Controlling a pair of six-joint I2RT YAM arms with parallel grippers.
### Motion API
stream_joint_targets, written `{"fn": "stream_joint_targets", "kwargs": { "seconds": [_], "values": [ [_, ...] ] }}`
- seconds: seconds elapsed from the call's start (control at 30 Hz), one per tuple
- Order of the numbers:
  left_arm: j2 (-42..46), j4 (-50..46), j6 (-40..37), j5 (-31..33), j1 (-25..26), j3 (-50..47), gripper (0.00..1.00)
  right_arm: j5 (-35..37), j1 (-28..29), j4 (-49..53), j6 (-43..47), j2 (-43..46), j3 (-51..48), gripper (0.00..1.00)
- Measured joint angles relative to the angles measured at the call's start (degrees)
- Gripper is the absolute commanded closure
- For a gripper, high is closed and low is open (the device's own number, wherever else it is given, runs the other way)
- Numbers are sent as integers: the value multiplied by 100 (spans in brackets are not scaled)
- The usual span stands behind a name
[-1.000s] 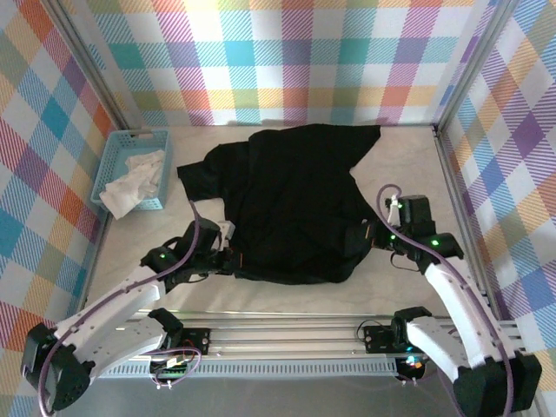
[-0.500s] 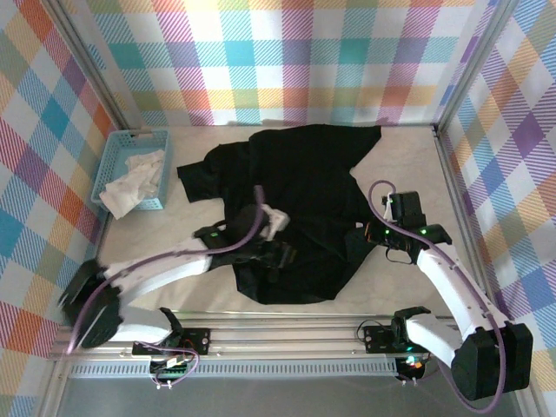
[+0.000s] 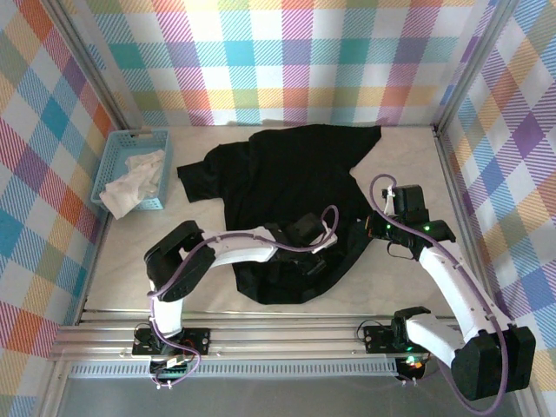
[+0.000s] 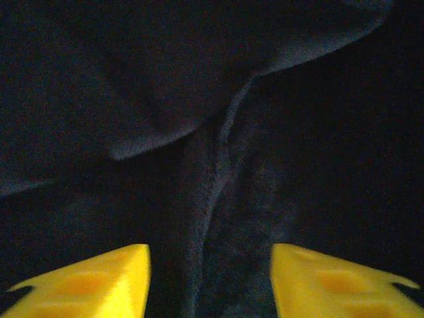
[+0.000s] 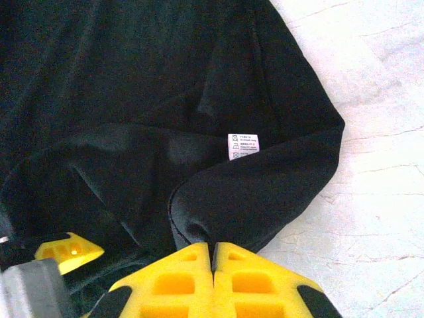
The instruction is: Fold the inside-out t-shirt
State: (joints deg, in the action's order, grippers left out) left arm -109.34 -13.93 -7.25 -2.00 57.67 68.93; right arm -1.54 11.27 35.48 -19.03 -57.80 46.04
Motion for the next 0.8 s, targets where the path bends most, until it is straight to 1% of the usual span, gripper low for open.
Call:
{"fn": "stream_joint_targets", "kwargs": {
  "seconds": [0.07,0.2,0.3,0.43,0.47,0.5,0.53,0.57,0.6,0.67,0.7,0.73,0.8],
  "values": [
    [-129,-2,-7,59,0,79,73,-2,0,28,2,4,0,100],
    [-197,-33,-2,133,-9,109,91,0,0,81,2,76,0,100],
    [-197,-31,20,177,-37,111,100,2,0,103,2,149,-2,100],
    [-127,-24,44,212,-103,96,100,28,0,168,9,197,0,100],
    [-59,-11,70,210,-138,68,100,66,0,199,24,208,0,96],
    [46,17,116,208,-177,22,100,118,-2,232,26,219,0,90],
    [190,44,181,197,-232,-39,100,214,-2,299,31,240,17,82],
    [363,57,264,157,-297,-96,100,341,-2,382,39,258,52,67],
    [514,61,334,125,-358,-129,100,461,-4,459,55,278,98,56],
    [876,70,520,9,-507,-144,100,717,-7,625,94,363,284,39],
    [1019,81,595,-33,-555,-144,100,710,-7,636,140,442,361,31],
    [1161,79,662,-72,-595,-142,100,619,-7,608,232,562,415,27],
    [1379,57,800,-157,-667,-103,100,-87,-7,420,474,883,407,25]
  ]
}}
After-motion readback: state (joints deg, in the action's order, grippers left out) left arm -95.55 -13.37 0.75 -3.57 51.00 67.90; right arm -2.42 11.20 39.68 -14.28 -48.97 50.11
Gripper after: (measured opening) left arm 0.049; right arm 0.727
